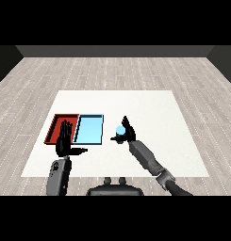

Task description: Pick the blue can and put it in the blue box

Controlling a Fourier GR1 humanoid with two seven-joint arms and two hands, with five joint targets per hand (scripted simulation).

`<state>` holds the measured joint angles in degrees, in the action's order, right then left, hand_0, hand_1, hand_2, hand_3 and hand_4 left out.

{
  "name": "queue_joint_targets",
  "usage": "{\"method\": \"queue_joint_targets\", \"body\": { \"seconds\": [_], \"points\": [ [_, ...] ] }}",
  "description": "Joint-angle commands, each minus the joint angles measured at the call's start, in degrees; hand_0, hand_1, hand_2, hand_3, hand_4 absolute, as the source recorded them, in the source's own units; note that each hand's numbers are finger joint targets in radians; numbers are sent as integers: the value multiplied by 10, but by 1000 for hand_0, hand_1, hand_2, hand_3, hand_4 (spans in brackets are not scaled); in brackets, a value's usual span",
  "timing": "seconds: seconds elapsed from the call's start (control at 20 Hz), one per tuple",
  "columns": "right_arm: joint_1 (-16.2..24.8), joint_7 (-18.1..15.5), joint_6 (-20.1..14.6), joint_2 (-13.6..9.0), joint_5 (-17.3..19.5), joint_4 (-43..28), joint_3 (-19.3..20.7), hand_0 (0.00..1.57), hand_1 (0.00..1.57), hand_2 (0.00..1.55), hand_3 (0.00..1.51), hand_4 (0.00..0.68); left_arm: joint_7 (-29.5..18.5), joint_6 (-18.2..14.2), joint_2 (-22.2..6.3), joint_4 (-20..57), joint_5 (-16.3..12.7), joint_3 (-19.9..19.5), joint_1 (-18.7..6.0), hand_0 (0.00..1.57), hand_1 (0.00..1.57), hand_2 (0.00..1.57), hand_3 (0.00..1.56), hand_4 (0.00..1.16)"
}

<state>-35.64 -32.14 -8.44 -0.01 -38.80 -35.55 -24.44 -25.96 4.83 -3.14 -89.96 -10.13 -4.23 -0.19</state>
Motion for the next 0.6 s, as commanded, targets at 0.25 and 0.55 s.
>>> {"method": "queue_joint_targets", "body": {
  "seconds": [0.25, 0.55],
  "points": [
    [-25, -10, -63, 0, -7, 53, -27, 1530, 1530, 1486, 1452, 582, -33, 16, -4, 6, -4, -9, 25, 0, 0, 0, 0, 0],
    [-48, 5, -95, 0, -25, 83, -60, 1559, 1559, 1492, 1443, 678, 28, -8, 6, -65, 2, 13, 19, 0, 0, 0, 0, 0]
  ]
}}
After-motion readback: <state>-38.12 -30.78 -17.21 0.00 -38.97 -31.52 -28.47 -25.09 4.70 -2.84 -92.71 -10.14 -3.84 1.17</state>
